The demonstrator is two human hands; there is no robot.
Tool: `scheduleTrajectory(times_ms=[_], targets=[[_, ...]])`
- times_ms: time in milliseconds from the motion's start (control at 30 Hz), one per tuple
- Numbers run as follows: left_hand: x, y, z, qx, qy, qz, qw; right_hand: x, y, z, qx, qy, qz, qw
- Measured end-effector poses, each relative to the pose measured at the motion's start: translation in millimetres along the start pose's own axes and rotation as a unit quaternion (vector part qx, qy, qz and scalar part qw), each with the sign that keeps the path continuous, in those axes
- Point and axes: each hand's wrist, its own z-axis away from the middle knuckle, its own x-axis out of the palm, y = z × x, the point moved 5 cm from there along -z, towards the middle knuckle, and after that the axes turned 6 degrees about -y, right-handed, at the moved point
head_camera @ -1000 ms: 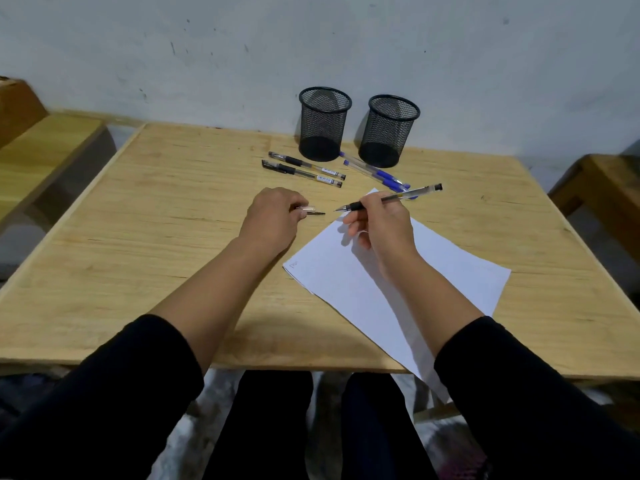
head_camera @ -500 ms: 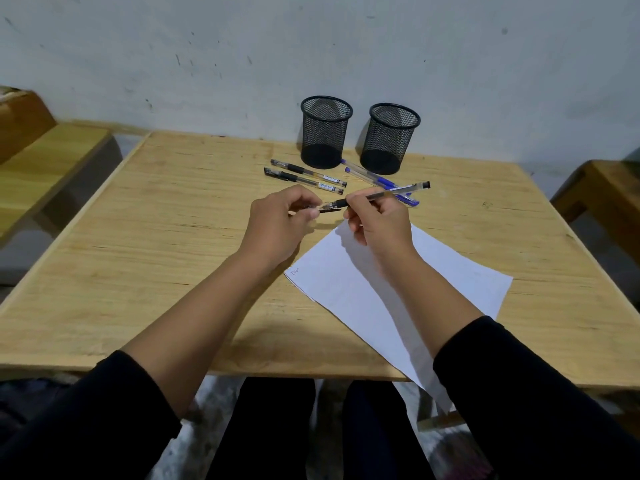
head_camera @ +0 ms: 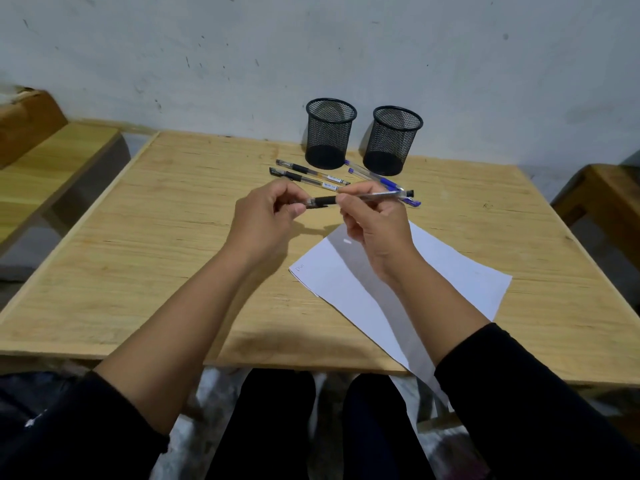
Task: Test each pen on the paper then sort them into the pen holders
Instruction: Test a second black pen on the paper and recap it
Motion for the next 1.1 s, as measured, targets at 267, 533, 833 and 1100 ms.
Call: scheduleTrajectory(times_ms=[267,533,833,1100], targets=[[-39.1,-13.6,-12.5,-0.002,0.014,0.122,0.992,19.8,10.6,29.5,-0.001,0.004,0.187,0.982],[-35.7,-37.7,2.6,-0.066,0.067,-0.059,0.994,56.5,31.5,30.1,0.021,0.100,0.232,0.967],[-36.5,-88.4,15.9,-0.065,0.031,-0.282,0.957,84.5,48.9,2.7,0.049,0.109,0.329,0.937],[-35.1,-89.1,17.0,-0.056,0.039,-0.280,0.958,91.2,58.1,-3.4,0.023,0.088,0.419,0.903]])
